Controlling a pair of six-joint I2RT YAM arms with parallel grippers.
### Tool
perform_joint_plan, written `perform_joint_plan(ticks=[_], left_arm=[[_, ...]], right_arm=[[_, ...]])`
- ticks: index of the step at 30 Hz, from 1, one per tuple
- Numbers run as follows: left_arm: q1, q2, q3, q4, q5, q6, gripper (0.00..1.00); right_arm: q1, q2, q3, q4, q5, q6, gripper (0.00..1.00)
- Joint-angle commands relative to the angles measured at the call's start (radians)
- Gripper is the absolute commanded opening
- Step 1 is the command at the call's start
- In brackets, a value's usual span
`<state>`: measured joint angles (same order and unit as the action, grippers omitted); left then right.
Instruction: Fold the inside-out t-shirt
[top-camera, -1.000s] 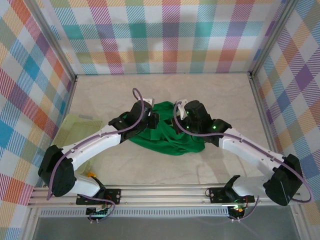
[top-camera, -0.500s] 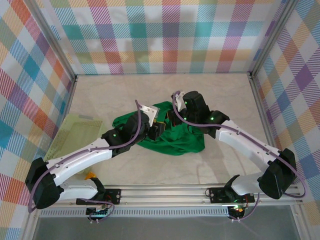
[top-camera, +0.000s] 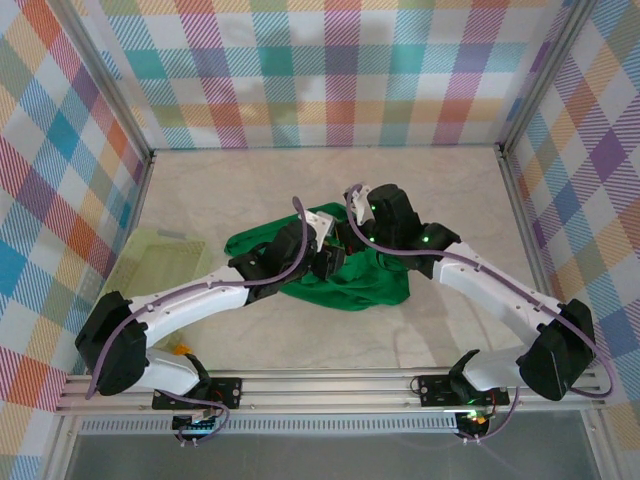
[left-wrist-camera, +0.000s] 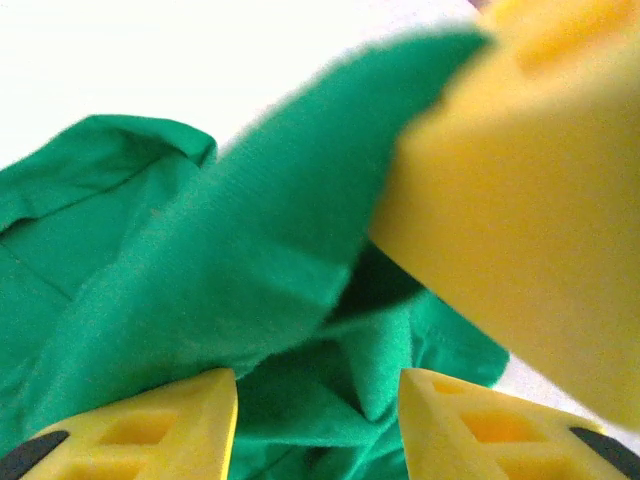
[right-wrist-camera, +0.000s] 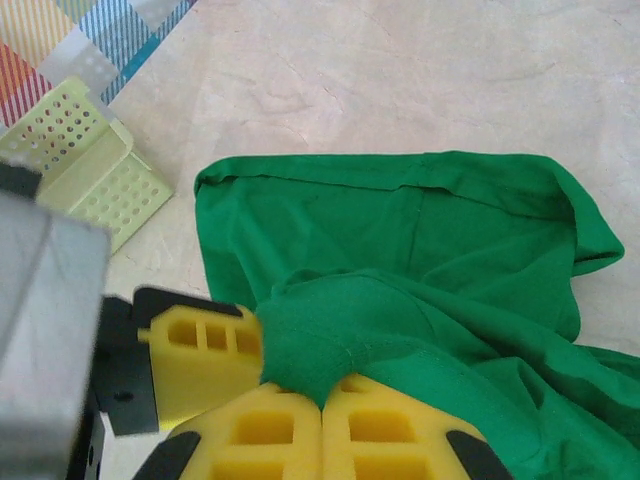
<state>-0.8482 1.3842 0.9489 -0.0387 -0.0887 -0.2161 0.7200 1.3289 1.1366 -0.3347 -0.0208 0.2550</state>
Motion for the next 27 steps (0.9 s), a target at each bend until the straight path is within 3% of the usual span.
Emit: perform_joint_plan(ticks=[1, 5, 11, 20, 24, 27], left_arm=[[0.043, 0.014, 0.022, 0.059, -0.006, -0.018, 0.48], [0.073, 0.022, 0.021, 0.094, 0.036, -0.02, 0.54], [0.076, 0.062, 0.044, 0.125, 0.164, 0.017, 0.54], [0.075, 0.078, 0.059, 0.13, 0.109, 0.044, 0.68], [0.071, 0.06, 0.052, 0.148, 0.196, 0.062, 0.45], [0.071, -0.007, 0.003, 0.162, 0.25, 0.07, 0.38]], right_arm=[[-0.004, -0.03, -0.012, 0.01, -0.022, 0.016, 0.01], [-0.004, -0.037, -0.021, 0.015, -0.025, 0.02, 0.01], [-0.004, -0.036, -0.024, 0.021, -0.038, 0.03, 0.01], [-0.004, -0.041, -0.03, 0.02, -0.056, 0.033, 0.02], [-0.005, -0.046, -0.033, 0.01, -0.034, 0.038, 0.02], [-0.024, -0.046, -0.034, 0.0, -0.02, 0.047, 0.01]])
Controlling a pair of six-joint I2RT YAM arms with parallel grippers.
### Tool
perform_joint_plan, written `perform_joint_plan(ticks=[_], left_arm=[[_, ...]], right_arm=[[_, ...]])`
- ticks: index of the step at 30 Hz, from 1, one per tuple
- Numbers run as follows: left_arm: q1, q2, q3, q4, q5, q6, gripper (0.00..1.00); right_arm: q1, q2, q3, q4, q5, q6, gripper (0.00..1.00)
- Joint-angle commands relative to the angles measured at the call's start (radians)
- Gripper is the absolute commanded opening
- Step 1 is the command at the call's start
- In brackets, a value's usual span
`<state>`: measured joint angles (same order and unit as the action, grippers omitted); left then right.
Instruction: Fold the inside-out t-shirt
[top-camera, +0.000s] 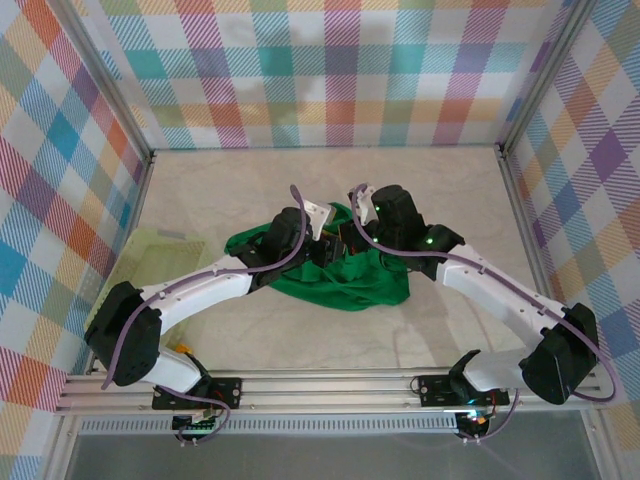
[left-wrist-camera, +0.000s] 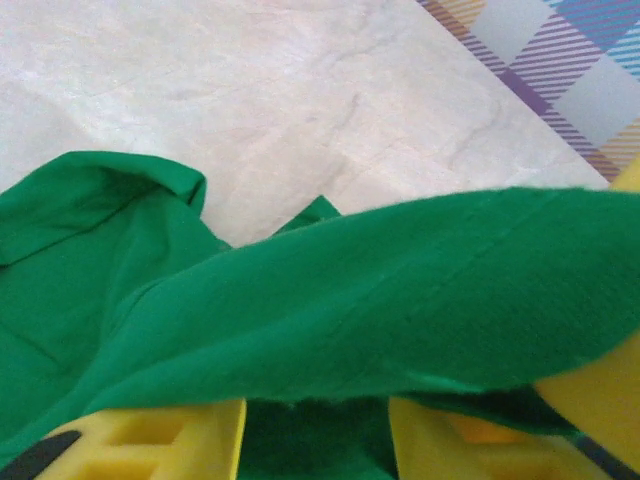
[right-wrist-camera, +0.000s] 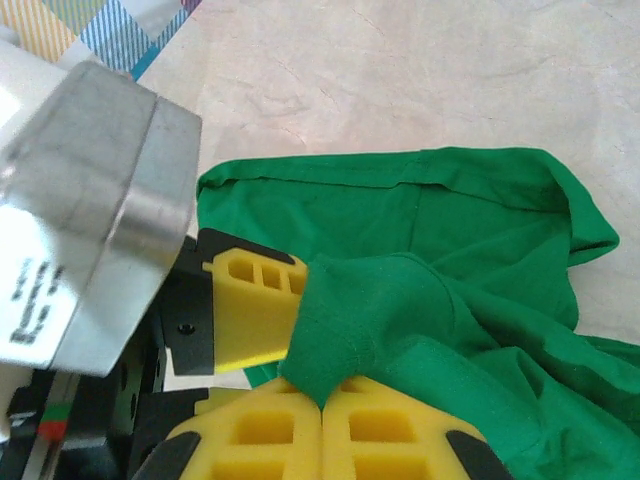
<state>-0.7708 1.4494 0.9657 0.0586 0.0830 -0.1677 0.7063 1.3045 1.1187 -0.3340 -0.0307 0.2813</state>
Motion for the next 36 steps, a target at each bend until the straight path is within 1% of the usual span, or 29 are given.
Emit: perform_joint_plan(ticks=[1, 3, 7, 11, 15, 20, 28, 33, 36], left_arm=[[-0.005, -0.098, -0.031, 0.066, 0.088, 0.026, 0.38], [-0.006, -0.149, -0.071, 0.057, 0.096, 0.038, 0.38], [-0.005, -0.191, -0.114, 0.054, 0.116, 0.064, 0.37], [0.0, -0.16, -0.087, 0.062, 0.181, 0.075, 0.37], [0.001, -0.11, -0.05, 0.066, 0.177, 0.086, 0.4], [0.001, -0.069, -0.022, 0.07, 0.146, 0.1, 0.45], [0.001, -0.04, 0.006, 0.038, 0.106, 0.134, 0.48], [0.001, -0.021, 0.023, -0.01, 0.132, 0.145, 0.34], [0.001, -0.021, 0.011, -0.021, 0.152, 0.139, 0.29]], right_arm=[[-0.016, -0.02, -0.016, -0.001, -0.014, 0.023, 0.01], [-0.024, -0.013, -0.012, -0.007, -0.032, 0.017, 0.01], [-0.033, -0.005, -0.002, -0.01, -0.064, 0.006, 0.01], [-0.058, -0.01, 0.001, 0.006, -0.173, 0.0, 0.02], [-0.06, -0.009, 0.009, 0.0, -0.252, -0.014, 0.02], [-0.06, -0.026, -0.011, 0.005, -0.258, -0.013, 0.02], [-0.06, -0.028, -0.014, -0.007, -0.246, -0.025, 0.02], [-0.063, -0.022, 0.005, -0.018, -0.205, -0.024, 0.02], [-0.073, -0.016, 0.019, -0.024, -0.196, -0.025, 0.02]])
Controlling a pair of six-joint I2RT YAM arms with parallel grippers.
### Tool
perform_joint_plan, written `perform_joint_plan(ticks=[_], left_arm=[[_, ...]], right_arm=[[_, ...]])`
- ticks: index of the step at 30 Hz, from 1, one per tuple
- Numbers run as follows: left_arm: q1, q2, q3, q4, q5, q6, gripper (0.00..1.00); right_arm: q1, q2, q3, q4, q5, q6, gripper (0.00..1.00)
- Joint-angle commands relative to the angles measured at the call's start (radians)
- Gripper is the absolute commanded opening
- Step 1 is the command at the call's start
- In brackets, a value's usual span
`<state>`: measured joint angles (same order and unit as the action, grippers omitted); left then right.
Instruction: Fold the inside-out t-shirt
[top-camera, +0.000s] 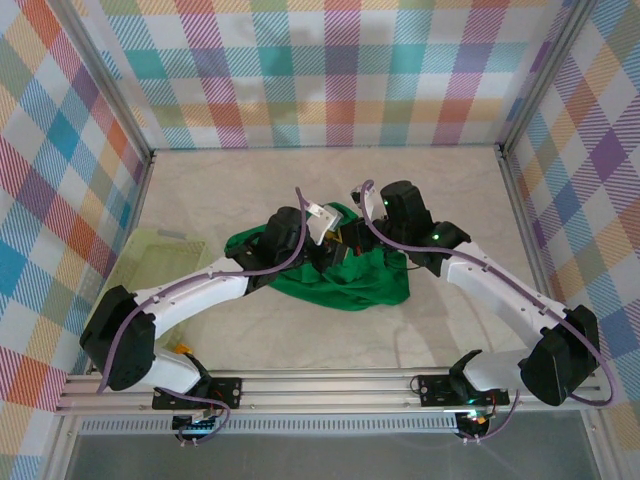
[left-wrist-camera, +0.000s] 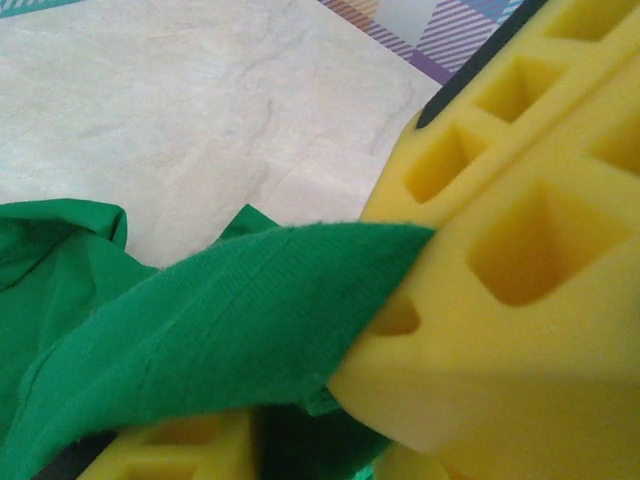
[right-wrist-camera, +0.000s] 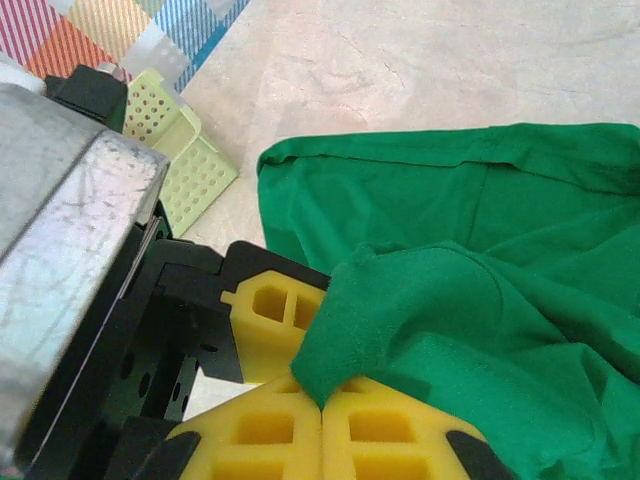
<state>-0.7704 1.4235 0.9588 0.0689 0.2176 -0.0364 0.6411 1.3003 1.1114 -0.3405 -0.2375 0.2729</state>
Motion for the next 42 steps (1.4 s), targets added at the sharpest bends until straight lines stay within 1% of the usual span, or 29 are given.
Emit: perform_joint_plan(ticks=[1, 6, 9, 12, 15, 20, 25, 28, 31, 36, 38, 40, 42], left_arm=[[0.0, 0.005, 0.016, -0.038, 0.019, 0.007, 0.28], [-0.001, 0.006, 0.006, -0.066, 0.003, 0.011, 0.24], [-0.001, 0.012, 0.005, -0.076, -0.005, 0.016, 0.25], [0.0, 0.017, 0.002, -0.083, -0.011, 0.023, 0.28], [0.0, 0.024, 0.005, -0.086, -0.001, 0.025, 0.28], [-0.001, 0.015, 0.001, -0.092, -0.01, 0.026, 0.24], [-0.001, 0.005, -0.011, -0.092, -0.009, 0.019, 0.25], [-0.001, 0.007, -0.011, -0.093, -0.013, 0.018, 0.21], [-0.001, 0.0, -0.01, -0.097, -0.018, 0.02, 0.16], [0.0, -0.004, -0.007, -0.094, -0.014, 0.016, 0.05], [-0.001, -0.007, -0.001, -0.099, -0.014, 0.01, 0.0], [-0.001, -0.016, 0.006, -0.104, -0.017, -0.003, 0.0], [0.0, -0.038, 0.006, -0.105, -0.02, -0.015, 0.0]], right_arm=[[-0.01, -0.009, 0.029, -0.02, 0.011, -0.015, 0.02], [-0.022, 0.012, 0.05, -0.025, 0.006, -0.018, 0.02], [-0.024, 0.017, 0.056, -0.025, 0.006, -0.018, 0.02], [-0.027, 0.019, 0.058, -0.025, 0.004, -0.018, 0.02], [-0.027, 0.022, 0.056, -0.023, 0.004, -0.018, 0.02], [-0.034, 0.022, 0.048, -0.021, 0.012, -0.017, 0.02], [-0.051, 0.024, 0.044, -0.02, 0.011, -0.012, 0.02], [-0.051, 0.031, 0.045, -0.014, -0.009, -0.01, 0.02], [-0.051, 0.034, 0.044, -0.015, 0.002, -0.009, 0.01], [-0.05, 0.039, 0.041, -0.011, 0.007, -0.009, 0.02], [-0.051, 0.04, 0.039, -0.012, 0.013, -0.005, 0.04], [-0.051, 0.04, 0.043, -0.019, 0.022, -0.004, 0.1], [-0.052, 0.035, 0.043, -0.029, 0.043, -0.004, 0.13]])
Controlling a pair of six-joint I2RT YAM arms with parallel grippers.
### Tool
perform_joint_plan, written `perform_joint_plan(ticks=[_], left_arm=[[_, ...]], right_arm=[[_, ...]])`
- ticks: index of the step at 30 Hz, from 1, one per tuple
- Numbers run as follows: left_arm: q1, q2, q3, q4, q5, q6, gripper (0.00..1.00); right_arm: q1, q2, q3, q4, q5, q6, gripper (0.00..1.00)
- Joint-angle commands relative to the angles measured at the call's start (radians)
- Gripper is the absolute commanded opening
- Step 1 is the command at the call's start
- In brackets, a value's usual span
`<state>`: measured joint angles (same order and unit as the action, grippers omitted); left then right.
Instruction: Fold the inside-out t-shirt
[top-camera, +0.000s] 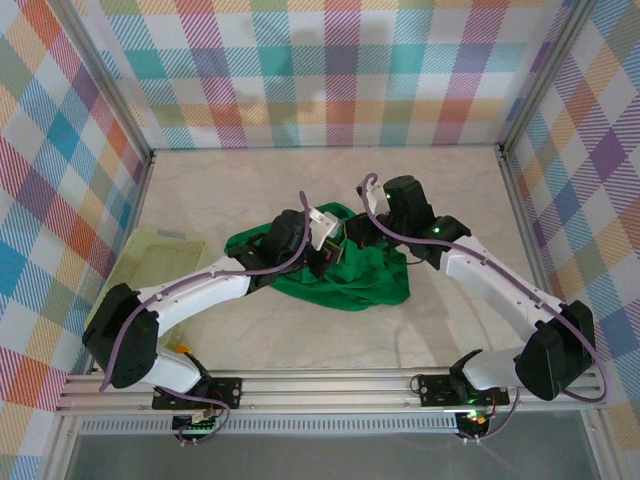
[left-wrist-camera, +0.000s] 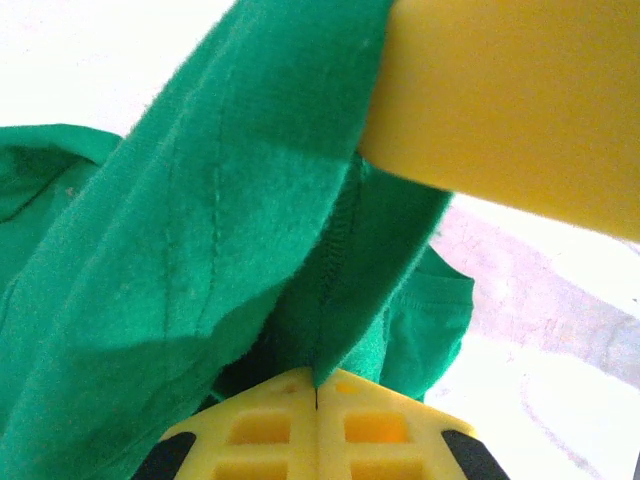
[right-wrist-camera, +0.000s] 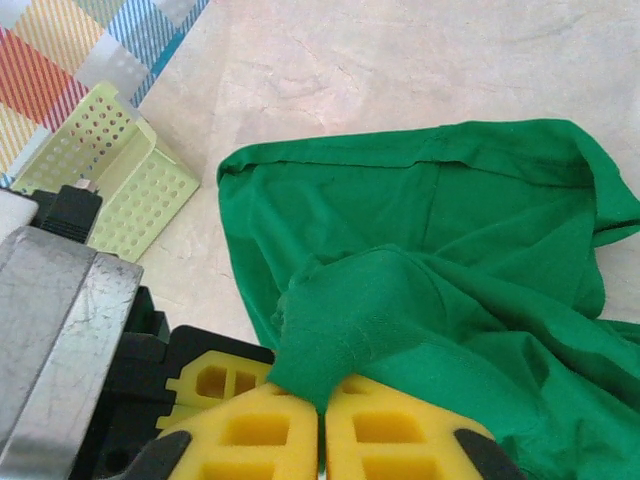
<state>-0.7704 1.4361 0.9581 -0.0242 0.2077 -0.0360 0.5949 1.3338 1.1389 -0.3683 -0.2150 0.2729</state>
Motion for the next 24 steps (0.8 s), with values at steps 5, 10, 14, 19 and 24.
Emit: perform_joint_plan(ticks=[5, 10, 14, 19, 24], left_arm=[[0.006, -0.091, 0.021, -0.035, -0.031, -0.069, 0.0], [0.03, -0.161, 0.022, -0.037, -0.038, -0.142, 0.0], [0.055, -0.242, 0.001, -0.02, 0.0, -0.18, 0.0], [0.086, -0.32, -0.009, -0.033, 0.02, -0.21, 0.0], [0.122, -0.389, -0.032, -0.04, -0.019, -0.234, 0.0]], right_arm=[[-0.025, -0.008, 0.004, -0.036, 0.076, 0.0, 0.49], [-0.066, -0.062, -0.111, -0.01, 0.082, 0.015, 0.62], [-0.091, -0.073, -0.193, 0.021, 0.066, 0.045, 0.68], [-0.115, -0.042, -0.233, 0.042, 0.078, 0.059, 0.72], [-0.136, 0.022, -0.245, 0.015, 0.139, 0.078, 0.74]])
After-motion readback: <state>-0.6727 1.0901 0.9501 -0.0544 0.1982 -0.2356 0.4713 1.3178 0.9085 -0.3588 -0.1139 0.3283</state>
